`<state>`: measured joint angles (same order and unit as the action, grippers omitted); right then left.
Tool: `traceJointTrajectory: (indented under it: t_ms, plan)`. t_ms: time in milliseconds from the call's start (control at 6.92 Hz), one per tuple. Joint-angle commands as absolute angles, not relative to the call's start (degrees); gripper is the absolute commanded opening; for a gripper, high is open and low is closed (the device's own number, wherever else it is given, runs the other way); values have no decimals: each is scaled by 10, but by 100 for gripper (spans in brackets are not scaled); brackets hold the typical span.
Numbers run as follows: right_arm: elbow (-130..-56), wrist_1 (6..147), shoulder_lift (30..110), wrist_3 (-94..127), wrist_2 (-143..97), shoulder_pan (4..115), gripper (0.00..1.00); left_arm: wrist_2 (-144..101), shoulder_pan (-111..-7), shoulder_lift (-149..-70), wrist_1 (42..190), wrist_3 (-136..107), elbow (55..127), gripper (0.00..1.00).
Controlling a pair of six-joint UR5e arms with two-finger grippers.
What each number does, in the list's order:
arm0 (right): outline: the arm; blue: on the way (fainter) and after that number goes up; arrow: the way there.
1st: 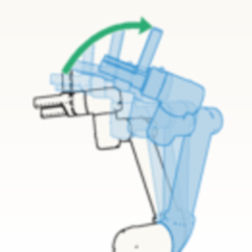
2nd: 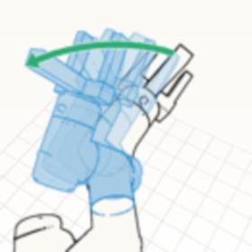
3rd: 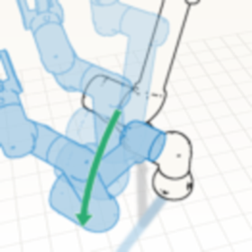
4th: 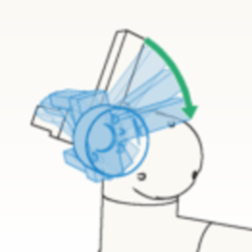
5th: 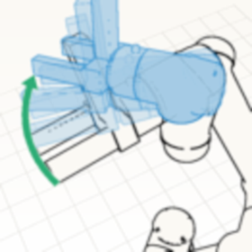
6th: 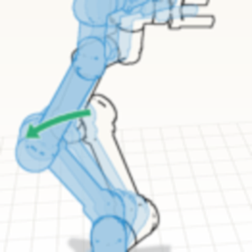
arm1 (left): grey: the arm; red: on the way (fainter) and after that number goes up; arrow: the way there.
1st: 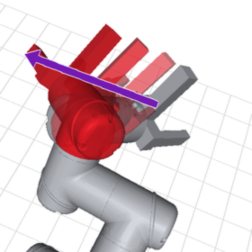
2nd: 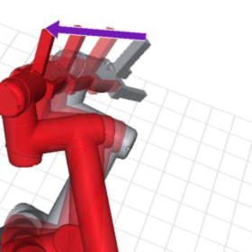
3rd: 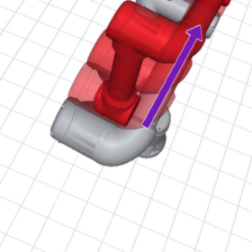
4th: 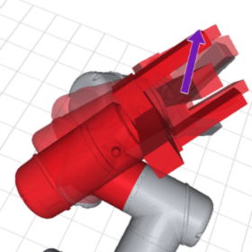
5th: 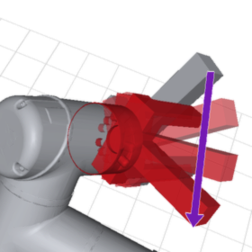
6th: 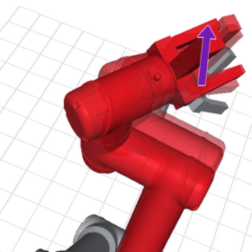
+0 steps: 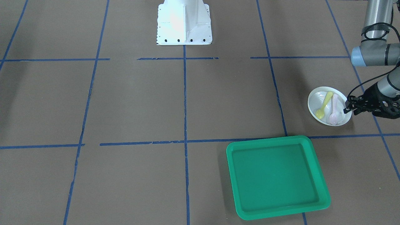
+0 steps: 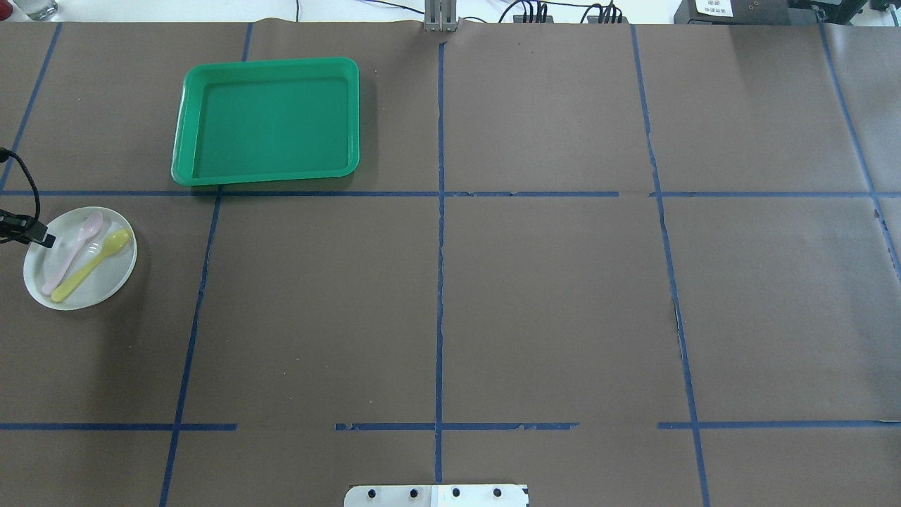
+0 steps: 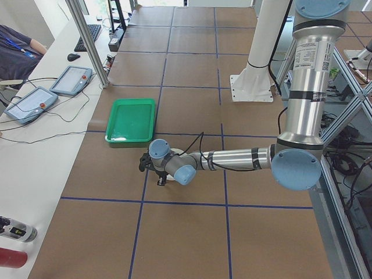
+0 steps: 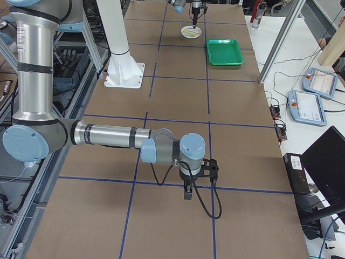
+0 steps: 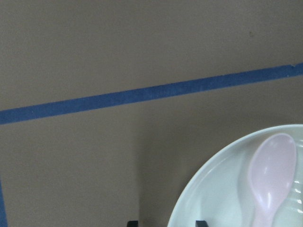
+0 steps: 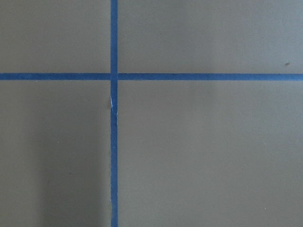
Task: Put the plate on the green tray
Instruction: 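Lower the left gripper and pinch the white plate's rim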
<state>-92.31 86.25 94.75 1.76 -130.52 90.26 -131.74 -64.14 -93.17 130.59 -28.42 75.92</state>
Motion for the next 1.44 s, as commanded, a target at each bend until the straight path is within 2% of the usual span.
traceJointTrajectory:
  t_ms: [0, 433, 578, 722, 1011, 1300]
  plan:
    - [-924, 863, 947, 18, -1305, 903, 100, -1318, -641, -933, 1305, -285, 759, 51]
    - [-923, 863, 947, 18, -1305, 903, 100, -1318, -629, -933, 1305, -285, 759, 50]
    - [-924, 863, 947, 18, -1305, 903, 100, -1319, -630, -932, 1305, -283, 760, 28]
    - [-923, 863, 947, 18, -1305, 903, 100, -1320, -629, -932, 1306, -278, 758, 1]
    - [-924, 862, 947, 18, -1305, 903, 100, -1369, -631, -922, 1303, -263, 768, 0]
    - [-924, 862, 947, 18, -1305, 903, 100, -1491, -691, -922, 1289, -262, 769, 0]
